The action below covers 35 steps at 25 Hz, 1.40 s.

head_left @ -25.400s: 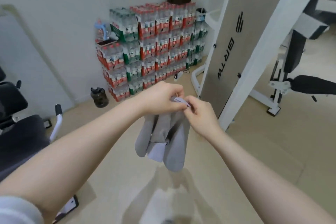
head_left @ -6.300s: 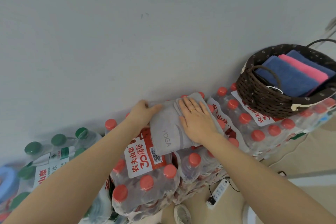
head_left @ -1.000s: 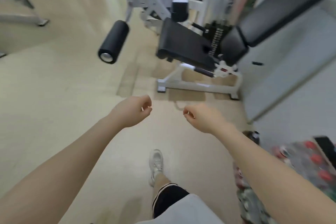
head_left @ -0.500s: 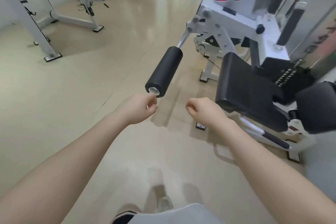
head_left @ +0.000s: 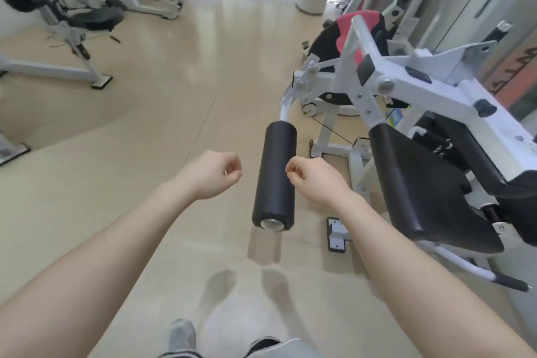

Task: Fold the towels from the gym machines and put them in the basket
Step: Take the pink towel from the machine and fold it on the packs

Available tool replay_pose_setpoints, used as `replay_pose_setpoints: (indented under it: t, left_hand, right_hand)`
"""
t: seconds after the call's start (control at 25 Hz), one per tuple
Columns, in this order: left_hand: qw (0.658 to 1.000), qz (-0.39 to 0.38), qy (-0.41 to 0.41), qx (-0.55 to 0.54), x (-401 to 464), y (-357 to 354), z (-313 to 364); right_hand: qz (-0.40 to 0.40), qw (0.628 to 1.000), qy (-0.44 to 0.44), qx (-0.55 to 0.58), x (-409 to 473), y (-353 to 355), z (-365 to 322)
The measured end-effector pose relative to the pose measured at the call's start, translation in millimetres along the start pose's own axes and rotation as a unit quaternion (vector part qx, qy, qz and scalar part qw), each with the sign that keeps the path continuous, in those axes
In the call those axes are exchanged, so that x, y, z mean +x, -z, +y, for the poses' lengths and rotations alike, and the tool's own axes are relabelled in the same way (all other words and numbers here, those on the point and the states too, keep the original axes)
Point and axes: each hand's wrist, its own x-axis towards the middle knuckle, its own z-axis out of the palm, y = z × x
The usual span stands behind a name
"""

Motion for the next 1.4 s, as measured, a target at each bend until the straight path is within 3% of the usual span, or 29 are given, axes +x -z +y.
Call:
replay_pose_setpoints:
  t: [0.28,0.48,0.72,0.84,1.12,1.4]
  left_hand:
    - [0.991,-0.06,-0.122,0.006,168.3,77.7,-47.6]
    - [0.976,-0.097,-0.193,0.028,301.2,86.4,-43.3]
    - [0.96,-0.149,-0.221,0.083,502.4,109.3,-24.8]
    - [0.963,-0.15,-0.219,0.053,591.6,119.2,-10.5]
    - [0.94,-0.154,-0.297,0.067,773.2,102.0,4.1]
    - [0.925,-0.198,-0.323,0.016,964.7,76.4,54.8]
  right_hand:
    - [0.072,0.987,-0.137,0.04,119.6,29.9,-24.2]
    - [0.142,0.962,-0.22,0.08,212.6,43.4,23.5]
    - [0.154,0.938,-0.274,0.148,377.7,90.0,90.2]
    - [0.165,0.93,-0.283,0.166,453.7,123.9,120.9]
    - [0.197,0.922,-0.31,0.125,606.9,169.9,193.5]
    - [0.288,0.832,-0.432,0.195,744.7,207.7,289.5]
